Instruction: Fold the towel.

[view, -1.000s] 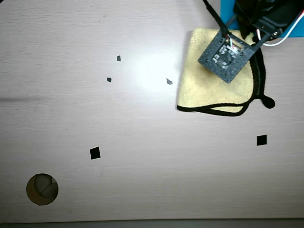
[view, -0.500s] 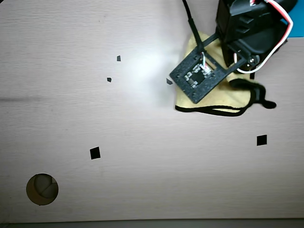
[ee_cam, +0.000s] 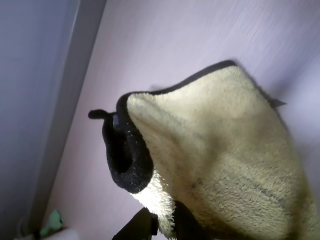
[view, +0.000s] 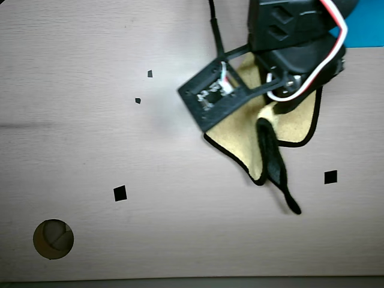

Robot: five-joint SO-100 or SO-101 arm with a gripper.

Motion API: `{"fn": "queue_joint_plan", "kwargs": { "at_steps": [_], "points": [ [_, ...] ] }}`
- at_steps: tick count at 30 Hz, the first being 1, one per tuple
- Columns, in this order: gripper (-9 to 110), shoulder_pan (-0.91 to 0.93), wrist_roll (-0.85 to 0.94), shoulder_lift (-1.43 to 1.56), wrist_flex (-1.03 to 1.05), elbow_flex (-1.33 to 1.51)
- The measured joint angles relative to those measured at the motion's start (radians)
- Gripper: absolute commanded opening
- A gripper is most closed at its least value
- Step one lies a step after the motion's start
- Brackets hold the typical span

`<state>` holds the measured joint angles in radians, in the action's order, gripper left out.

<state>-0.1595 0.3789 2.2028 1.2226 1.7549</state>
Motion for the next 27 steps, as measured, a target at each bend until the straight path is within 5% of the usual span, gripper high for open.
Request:
{"fn": "queue_joint_plan", "kwargs": {
  "at_steps": [14,27],
  "points": [
    [0,-0.255,-0.043,0.101,-0.014,0.423],
    [0,-0.308,-0.087,-0.011,-0.037,0.316]
  ]
}}
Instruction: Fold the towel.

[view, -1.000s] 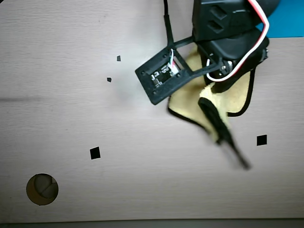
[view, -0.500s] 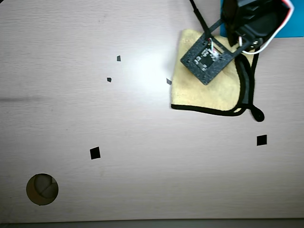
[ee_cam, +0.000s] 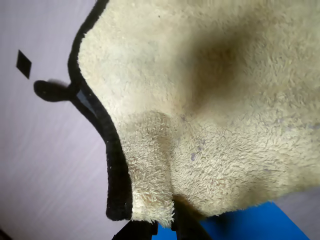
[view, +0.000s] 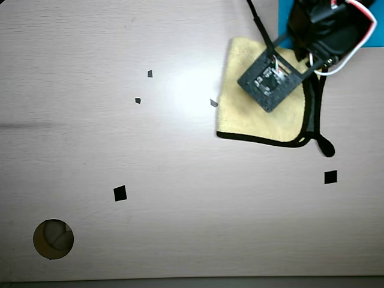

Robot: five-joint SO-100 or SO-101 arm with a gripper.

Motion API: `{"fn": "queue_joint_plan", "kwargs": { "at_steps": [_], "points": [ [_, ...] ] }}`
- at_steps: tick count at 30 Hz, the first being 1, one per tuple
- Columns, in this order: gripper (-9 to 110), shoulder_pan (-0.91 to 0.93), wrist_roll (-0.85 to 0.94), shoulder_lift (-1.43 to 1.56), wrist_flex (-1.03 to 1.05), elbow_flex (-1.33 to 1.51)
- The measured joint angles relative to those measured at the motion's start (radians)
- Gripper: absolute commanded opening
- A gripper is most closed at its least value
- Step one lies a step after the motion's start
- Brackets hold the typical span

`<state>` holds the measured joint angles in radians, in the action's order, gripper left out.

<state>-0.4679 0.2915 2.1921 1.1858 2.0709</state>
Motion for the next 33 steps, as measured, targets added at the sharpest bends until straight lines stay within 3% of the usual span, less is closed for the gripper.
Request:
{"fn": "queue_joint_plan", "kwargs": {
  "at_steps": [8,21,33],
  "points": [
    [0,-0.043,-0.025,-0.018,0.000,-0.026],
    [0,-0.123,-0.028,-0.015,-0.167,0.201],
    [4,-0.179,-0.046,-0.015,-0.279,0.232]
  ]
}}
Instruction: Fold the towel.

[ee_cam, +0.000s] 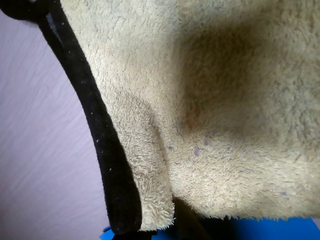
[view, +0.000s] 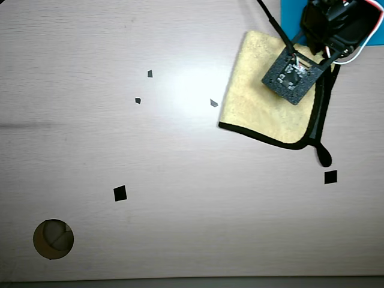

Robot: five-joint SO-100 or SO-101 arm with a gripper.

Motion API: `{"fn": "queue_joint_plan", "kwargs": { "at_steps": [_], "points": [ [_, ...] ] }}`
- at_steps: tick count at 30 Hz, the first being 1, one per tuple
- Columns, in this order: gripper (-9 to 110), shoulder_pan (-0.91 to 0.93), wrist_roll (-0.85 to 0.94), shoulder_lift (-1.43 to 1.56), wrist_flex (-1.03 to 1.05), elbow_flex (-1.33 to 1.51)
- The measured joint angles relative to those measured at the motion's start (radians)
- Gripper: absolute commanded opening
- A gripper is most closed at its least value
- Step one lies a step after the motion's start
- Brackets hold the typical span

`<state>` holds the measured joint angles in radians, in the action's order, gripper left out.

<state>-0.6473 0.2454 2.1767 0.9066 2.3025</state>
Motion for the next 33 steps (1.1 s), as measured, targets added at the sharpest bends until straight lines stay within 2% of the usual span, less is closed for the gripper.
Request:
{"fn": "queue_joint_plan", "kwargs": {
  "at_steps": [12,17,28,33],
  "points": [
    [13,-0.009,0.038,0.083,-0.025,0.084],
    [16,-0.009,0.041,0.089,0.032,0.049],
    [16,0.020,0.041,0.078,0.169,-0.156],
    [11,0.052,0.040,0.052,0.173,-0.186]
  ]
}}
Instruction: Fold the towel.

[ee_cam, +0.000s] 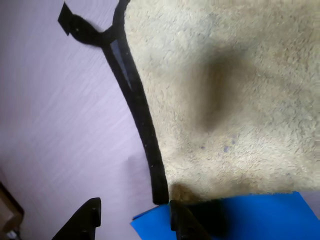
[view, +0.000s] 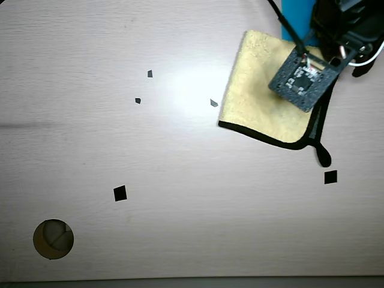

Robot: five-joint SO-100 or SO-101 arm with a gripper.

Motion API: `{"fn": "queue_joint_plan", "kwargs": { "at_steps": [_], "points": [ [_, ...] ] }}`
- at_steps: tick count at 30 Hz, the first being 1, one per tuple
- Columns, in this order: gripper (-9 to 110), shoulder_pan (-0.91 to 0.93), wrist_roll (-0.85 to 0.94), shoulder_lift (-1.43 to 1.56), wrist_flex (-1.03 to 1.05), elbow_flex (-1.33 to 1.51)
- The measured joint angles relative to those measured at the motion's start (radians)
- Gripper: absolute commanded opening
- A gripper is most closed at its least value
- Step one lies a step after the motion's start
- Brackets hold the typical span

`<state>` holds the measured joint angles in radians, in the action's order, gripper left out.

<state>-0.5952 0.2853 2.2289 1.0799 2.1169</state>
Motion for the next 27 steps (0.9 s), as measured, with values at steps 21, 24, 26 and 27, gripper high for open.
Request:
{"fn": "queue_joint_plan", "kwargs": {
  "at_steps": [21,24,26,27],
  "points": [
    [0,0.092,-0.012,-0.120,-0.164,0.107],
    [0,0.078,-0.012,-0.140,-0.181,0.107],
    [0,0.078,-0.012,-0.140,-0.189,0.123],
    [0,0.078,-0.012,-0.140,-0.192,0.133]
  ]
}}
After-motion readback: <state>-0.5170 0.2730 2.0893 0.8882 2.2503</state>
